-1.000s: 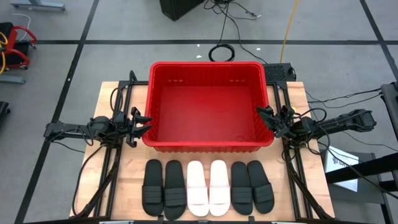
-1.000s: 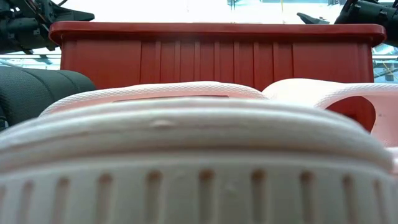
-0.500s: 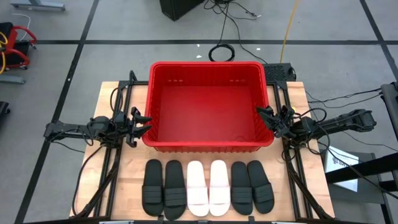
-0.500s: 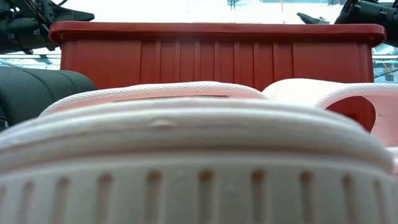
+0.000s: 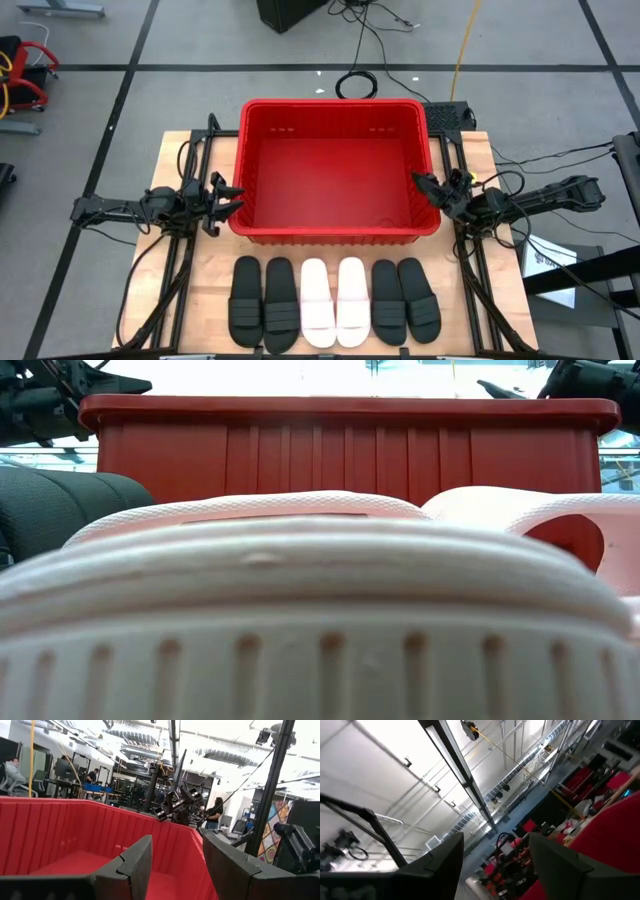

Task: Pick and place slides into bin
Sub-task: Put the black slide into the red bin

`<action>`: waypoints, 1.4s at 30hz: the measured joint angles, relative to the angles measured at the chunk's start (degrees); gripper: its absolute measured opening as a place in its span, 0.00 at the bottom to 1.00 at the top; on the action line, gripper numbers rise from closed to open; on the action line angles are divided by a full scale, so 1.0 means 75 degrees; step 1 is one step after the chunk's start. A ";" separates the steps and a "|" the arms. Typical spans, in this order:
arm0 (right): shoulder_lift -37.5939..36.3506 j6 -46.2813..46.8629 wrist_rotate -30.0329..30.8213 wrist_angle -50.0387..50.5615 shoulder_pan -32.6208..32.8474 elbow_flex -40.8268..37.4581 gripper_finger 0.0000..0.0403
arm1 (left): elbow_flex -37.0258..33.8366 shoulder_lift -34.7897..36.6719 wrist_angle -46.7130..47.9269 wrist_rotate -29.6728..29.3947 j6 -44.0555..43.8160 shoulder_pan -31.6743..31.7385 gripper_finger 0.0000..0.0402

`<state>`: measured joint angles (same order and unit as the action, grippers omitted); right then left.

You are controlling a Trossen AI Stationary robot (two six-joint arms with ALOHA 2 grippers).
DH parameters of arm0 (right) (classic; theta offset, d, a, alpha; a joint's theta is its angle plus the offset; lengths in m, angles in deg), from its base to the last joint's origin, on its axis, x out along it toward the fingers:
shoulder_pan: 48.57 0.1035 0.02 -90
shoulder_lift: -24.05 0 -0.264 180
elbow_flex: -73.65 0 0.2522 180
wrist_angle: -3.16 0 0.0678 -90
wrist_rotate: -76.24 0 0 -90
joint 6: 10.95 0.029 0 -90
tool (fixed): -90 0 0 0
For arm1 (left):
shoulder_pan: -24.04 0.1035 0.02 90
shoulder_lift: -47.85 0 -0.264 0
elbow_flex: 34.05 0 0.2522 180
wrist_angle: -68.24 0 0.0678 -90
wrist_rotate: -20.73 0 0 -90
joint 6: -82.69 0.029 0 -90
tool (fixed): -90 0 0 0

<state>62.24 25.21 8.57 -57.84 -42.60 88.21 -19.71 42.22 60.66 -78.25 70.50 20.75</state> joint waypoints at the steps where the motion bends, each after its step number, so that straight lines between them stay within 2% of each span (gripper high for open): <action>1: 0.0000 -0.0308 -0.0004 0.0002 0.0000 -0.0001 0.54 | 0.0000 0.0000 -0.0004 -0.0004 0.0002 0.0000 0.46; 10: 0.0003 -0.1985 0.0038 0.0533 0.0000 0.0002 0.53 | 0.0000 0.0000 -0.0143 0.0002 -0.0271 -0.0003 0.46; 19: 0.0003 -0.2125 0.0439 0.0497 0.0000 0.0002 0.54 | 0.0000 0.0000 -0.0221 -0.0126 0.0029 -0.0003 0.46; 23: -0.0003 -0.1662 0.0679 0.0436 0.0000 0.0002 0.54 | 0.0065 0.0000 -0.0586 -0.0246 0.0512 0.0008 0.46; 28: 0.0003 -0.2444 0.0644 -0.0058 0.0000 0.0053 0.54 | 0.0707 0.0000 -0.0397 -0.0544 0.0896 0.0120 0.46; 32: -0.0012 -0.3256 0.0193 -0.0423 0.0000 0.0397 0.54 | 0.1460 0.0000 -0.0006 -0.0555 0.1085 0.0215 0.46; 36: -0.0010 -0.4152 -0.0216 -0.0184 0.0003 0.1066 0.53 | 0.2071 0.0003 0.0367 -0.0557 0.1086 0.0233 0.46; 38: -0.0012 -0.4403 -0.0306 0.0104 0.0002 0.1402 0.53 | 0.2217 0.0003 0.0473 -0.0546 0.1054 0.0233 0.46; 42: 0.0058 -0.4765 -0.1008 0.0755 0.0012 0.1959 0.53 | 0.2247 0.0000 0.0553 -0.0430 0.0954 0.0230 0.46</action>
<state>62.68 -10.52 1.01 -52.18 -42.51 102.90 -2.86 42.22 64.80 -81.48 77.65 22.48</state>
